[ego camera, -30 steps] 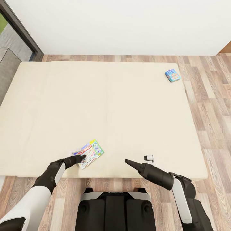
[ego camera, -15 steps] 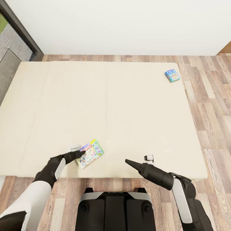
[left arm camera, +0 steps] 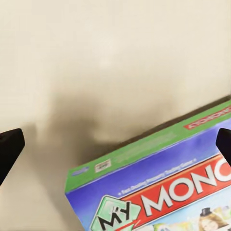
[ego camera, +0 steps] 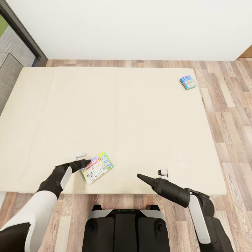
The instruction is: Put all the toys in the child's room - the three board games (two on the bed and one on the table), the two jigsaw puzzles on the table, and the tennis ball on the table - inside the toy box on the table in the child's room.
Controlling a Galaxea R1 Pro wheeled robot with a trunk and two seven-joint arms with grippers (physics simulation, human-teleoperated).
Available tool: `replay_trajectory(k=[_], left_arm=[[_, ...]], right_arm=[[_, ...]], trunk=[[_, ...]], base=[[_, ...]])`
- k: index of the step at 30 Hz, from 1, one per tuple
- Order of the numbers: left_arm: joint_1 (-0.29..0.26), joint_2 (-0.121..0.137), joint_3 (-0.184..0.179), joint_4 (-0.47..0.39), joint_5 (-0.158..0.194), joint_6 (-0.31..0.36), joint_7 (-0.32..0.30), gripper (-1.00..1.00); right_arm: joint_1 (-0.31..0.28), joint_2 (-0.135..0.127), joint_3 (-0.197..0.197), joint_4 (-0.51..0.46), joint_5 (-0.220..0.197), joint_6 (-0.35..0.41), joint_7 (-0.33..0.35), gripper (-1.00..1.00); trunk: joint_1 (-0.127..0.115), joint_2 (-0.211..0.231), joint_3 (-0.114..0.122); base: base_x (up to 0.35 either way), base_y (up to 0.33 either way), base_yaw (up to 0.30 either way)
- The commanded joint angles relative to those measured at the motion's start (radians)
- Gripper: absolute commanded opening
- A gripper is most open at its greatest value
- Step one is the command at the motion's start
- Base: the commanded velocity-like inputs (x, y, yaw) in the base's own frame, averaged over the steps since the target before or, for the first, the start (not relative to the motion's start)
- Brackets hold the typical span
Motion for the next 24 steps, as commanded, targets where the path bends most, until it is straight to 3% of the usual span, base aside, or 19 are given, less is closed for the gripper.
replay_trajectory(k=[1, 9, 15, 24], left_arm=[[-0.002, 0.000, 0.003, 0.000, 0.010, 0.011, -0.001, 1.00], [-0.038, 0.013, 0.003, 0.016, 0.011, 0.063, 0.000, 1.00], [-0.043, 0.037, 0.004, 0.045, 0.013, 0.072, 0.000, 1.00], [-0.045, 0.045, 0.004, 0.078, 0.014, 0.085, -0.001, 1.00]], right_arm=[[0.000, 0.000, -0.002, 0.000, 0.003, 0.004, 0.005, 1.00], [0.000, -0.004, -0.003, 0.000, 0.003, 0.004, 0.005, 1.00], [0.000, -0.005, -0.003, 0.000, 0.002, 0.004, 0.006, 1.00], [0.000, -0.006, -0.003, 0.000, 0.001, 0.004, 0.006, 1.00]], trunk=[[0.001, -0.001, -0.001], [0.001, -0.001, -0.001], [0.001, -0.001, -0.001], [0.001, -0.001, -0.001]], base=[[0.000, 0.000, 0.000], [0.000, 0.000, 0.000], [0.000, 0.000, 0.000], [0.000, 0.000, 0.000]])
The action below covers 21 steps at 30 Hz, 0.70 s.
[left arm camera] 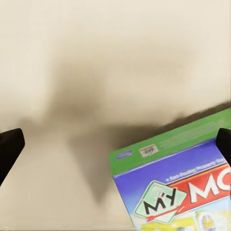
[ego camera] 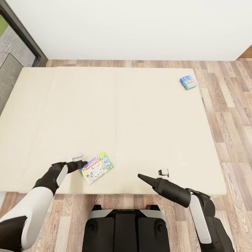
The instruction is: Put all the toys in the child's room - the three board games (two on the bed and one on the table), the two jigsaw puzzles on the table, and the tennis ball on the table - inside the toy box on the table in the child's room.
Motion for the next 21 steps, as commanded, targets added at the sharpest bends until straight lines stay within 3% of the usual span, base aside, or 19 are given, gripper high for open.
replay_trajectory(k=[1, 7, 13, 21], left_arm=[[0.000, 0.000, 0.002, 0.002, -0.002, 0.008, -0.002, 1.00], [0.000, 0.001, 0.001, 0.009, -0.001, 0.009, -0.032, 1.00], [0.000, 0.020, -0.001, 0.010, -0.002, 0.007, -0.139, 1.00], [0.000, 0.038, 0.001, 0.010, -0.001, 0.007, -0.172, 1.00]], right_arm=[[0.000, 0.001, -0.002, 0.000, 0.004, 0.004, 0.005, 1.00], [0.000, 0.000, -0.018, 0.001, 0.002, 0.004, 0.005, 1.00], [0.000, -0.002, -0.028, 0.000, 0.000, 0.004, 0.006, 1.00], [0.000, 0.000, -0.029, 0.001, -0.001, 0.004, 0.005, 1.00]], trunk=[[0.001, -0.001, -0.001], [0.001, -0.001, -0.001], [0.001, -0.001, -0.001], [0.001, -0.001, -0.001]], base=[[0.000, 0.000, 0.000], [0.000, 0.000, 0.000], [0.000, 0.000, 0.000], [0.000, 0.000, 0.000]])
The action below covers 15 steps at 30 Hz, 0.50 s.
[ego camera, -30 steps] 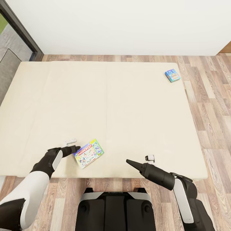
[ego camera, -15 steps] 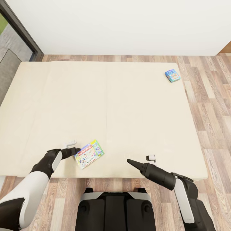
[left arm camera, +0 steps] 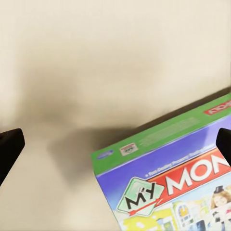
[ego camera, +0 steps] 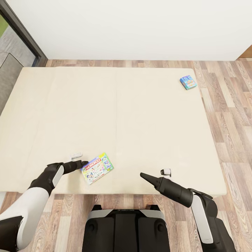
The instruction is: Put all the toys in the child's room - the three board games (two on the bed and one on the table), the two jigsaw puzzles on the table, and the tennis ball on the table - inside the toy box on the table in the child's room.
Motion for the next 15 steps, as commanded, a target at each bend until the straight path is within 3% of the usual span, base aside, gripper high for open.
replay_trajectory(k=[1, 6, 12, 15], left_arm=[[0.000, 0.000, 0.003, -0.001, 0.010, 0.009, -0.001, 1.00], [0.000, 0.003, 0.003, -0.001, 0.010, 0.009, -0.025, 1.00], [0.000, 0.035, 0.003, -0.001, 0.009, 0.013, -0.166, 1.00], [0.000, 0.045, 0.002, -0.001, 0.009, 0.013, -0.199, 1.00]], right_arm=[[0.000, 0.001, -0.002, 0.000, 0.003, 0.004, 0.005, 1.00], [0.000, 0.000, -0.002, 0.000, 0.004, 0.004, 0.005, 1.00], [0.000, 0.000, -0.002, 0.000, 0.004, 0.004, 0.005, 1.00], [0.000, 0.000, -0.002, 0.000, 0.004, 0.004, 0.005, 1.00]], trunk=[[0.001, -0.001, -0.001], [0.001, -0.001, -0.001], [0.001, -0.001, -0.001], [0.001, -0.001, -0.001]], base=[[0.000, 0.000, 0.000], [0.000, 0.000, 0.000], [0.000, 0.000, 0.000], [0.000, 0.000, 0.000]])
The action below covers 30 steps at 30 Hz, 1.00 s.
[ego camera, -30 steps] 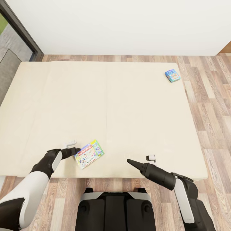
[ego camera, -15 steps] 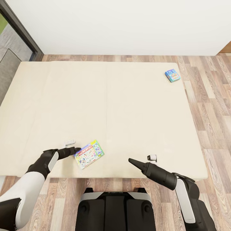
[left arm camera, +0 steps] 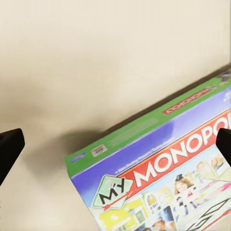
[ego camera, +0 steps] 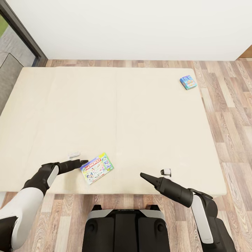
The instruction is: Put all the toys in the child's room - the three board games (two on the bed and one on the table), the two jigsaw puzzles on the table, and the tennis ball on the table - inside the toy box on the table in the child's room.
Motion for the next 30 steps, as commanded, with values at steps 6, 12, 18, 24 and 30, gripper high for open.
replay_trajectory(k=[6, 12, 18, 24, 30], left_arm=[[0.000, 0.009, 0.002, 0.000, 0.009, 0.007, -0.013, 1.00], [0.000, 0.010, 0.001, 0.000, 0.009, 0.006, -0.018, 1.00], [0.001, 0.010, 0.000, 0.000, 0.010, 0.005, -0.020, 1.00], [0.001, 0.011, 0.001, 0.000, 0.009, 0.005, -0.021, 1.00], [0.002, 0.013, 0.000, 0.000, 0.009, 0.004, -0.020, 1.00]], right_arm=[[0.000, 0.001, -0.002, 0.000, 0.003, 0.004, 0.005, 1.00], [0.000, 0.001, -0.002, 0.000, 0.004, 0.004, 0.005, 1.00], [0.000, 0.001, -0.002, 0.000, 0.004, 0.004, 0.006, 1.00], [0.000, 0.001, -0.002, 0.000, 0.004, 0.004, 0.006, 1.00], [0.000, 0.001, -0.002, 0.001, 0.004, 0.004, 0.006, 1.00]], trunk=[[0.001, -0.001, -0.001], [0.001, -0.001, -0.001], [0.001, -0.001, -0.001], [0.001, -0.001, -0.001], [0.001, -0.001, -0.001]], base=[[0.000, 0.000, 0.000], [0.000, 0.000, 0.000], [0.000, 0.000, 0.000], [0.121, 0.000, 0.000], [0.119, 0.000, 0.000]])
